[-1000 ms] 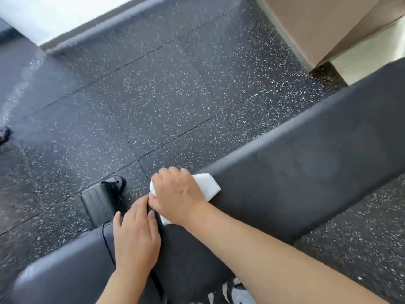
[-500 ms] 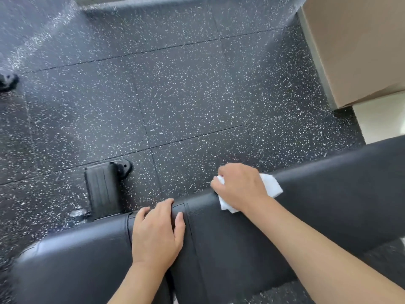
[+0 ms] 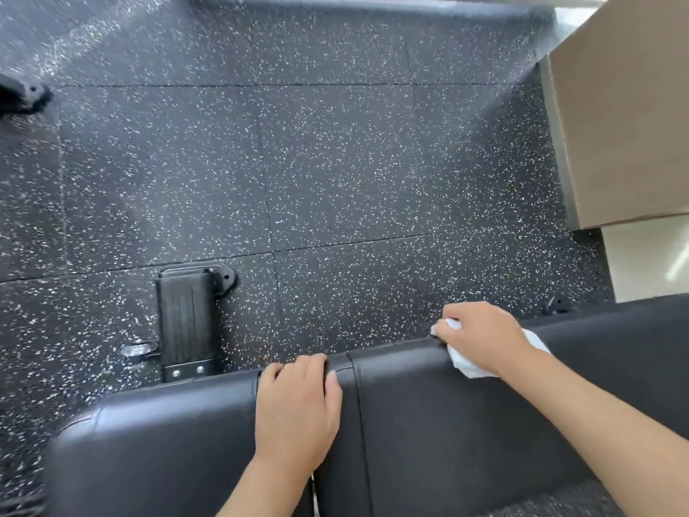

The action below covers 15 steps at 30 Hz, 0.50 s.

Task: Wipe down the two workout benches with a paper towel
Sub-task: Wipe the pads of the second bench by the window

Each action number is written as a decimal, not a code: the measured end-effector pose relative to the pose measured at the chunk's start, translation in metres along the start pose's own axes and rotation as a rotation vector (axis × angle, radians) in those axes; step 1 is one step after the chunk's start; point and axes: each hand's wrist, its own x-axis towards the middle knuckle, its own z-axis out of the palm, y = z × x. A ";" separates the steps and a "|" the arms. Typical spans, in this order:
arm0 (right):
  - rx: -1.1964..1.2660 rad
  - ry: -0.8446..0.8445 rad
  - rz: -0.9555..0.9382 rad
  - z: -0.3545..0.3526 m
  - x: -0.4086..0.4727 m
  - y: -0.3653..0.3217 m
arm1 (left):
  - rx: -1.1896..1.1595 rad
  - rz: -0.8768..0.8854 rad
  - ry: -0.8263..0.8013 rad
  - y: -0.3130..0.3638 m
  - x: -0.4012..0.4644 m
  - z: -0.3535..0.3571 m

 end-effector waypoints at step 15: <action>0.079 0.045 -0.298 0.031 -0.009 -0.083 | -0.093 -0.075 0.009 0.017 0.005 0.005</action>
